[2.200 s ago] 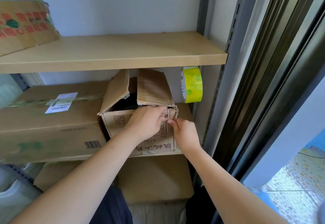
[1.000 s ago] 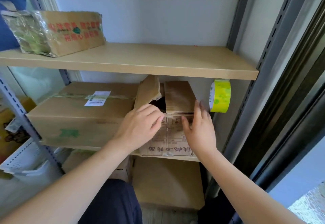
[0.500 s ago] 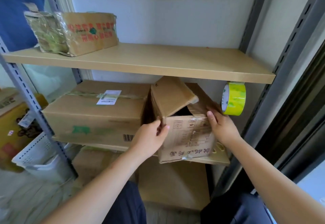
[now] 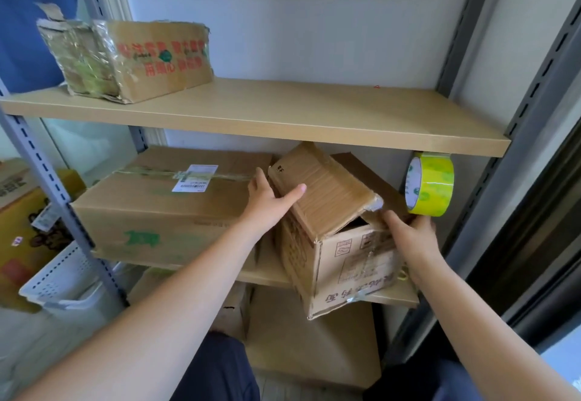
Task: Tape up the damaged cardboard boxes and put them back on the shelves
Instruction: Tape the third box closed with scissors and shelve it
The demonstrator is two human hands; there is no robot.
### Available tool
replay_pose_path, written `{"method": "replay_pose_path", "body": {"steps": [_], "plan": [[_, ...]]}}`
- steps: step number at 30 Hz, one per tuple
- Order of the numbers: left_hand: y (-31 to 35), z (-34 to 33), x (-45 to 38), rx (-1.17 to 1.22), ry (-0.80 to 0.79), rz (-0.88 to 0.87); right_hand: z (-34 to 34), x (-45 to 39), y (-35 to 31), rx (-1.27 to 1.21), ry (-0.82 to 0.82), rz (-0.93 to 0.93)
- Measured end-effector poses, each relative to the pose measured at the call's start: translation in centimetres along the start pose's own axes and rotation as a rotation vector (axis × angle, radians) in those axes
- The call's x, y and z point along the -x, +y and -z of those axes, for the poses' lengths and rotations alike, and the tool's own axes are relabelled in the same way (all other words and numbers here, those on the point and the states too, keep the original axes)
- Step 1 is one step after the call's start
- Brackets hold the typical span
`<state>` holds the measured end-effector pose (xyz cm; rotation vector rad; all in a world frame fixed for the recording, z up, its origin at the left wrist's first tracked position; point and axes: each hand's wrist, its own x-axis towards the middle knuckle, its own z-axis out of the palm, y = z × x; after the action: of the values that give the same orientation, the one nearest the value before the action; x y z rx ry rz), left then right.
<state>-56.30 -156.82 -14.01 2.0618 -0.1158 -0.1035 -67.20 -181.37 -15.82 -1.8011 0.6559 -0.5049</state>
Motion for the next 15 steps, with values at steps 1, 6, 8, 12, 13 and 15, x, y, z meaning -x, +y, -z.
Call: {"method": "replay_pose_path", "body": {"steps": [1,6,8,12,13,15], "plan": [[0.0,-0.2,-0.4,-0.023,-0.026,-0.011,0.1,-0.3,-0.1,-0.010,-0.015,-0.015],[0.2,0.2,-3.0,-0.056,-0.194,0.071,-0.5,-0.2,-0.1,0.021,0.017,0.019],[0.1,0.5,-3.7,0.003,-0.182,0.081,-0.8,0.3,0.0,0.012,0.053,0.030],[-0.9,-0.2,-2.9,0.169,0.038,-0.002,-1.6,2.5,1.0,-0.108,0.154,0.079],[-1.1,-0.3,-2.1,0.203,0.082,-0.021,-1.9,3.0,1.1,-0.195,0.159,0.063],[-1.4,-0.5,0.0,0.268,0.137,-0.055,-2.0,3.8,0.7,-0.408,0.125,-0.023]]}}
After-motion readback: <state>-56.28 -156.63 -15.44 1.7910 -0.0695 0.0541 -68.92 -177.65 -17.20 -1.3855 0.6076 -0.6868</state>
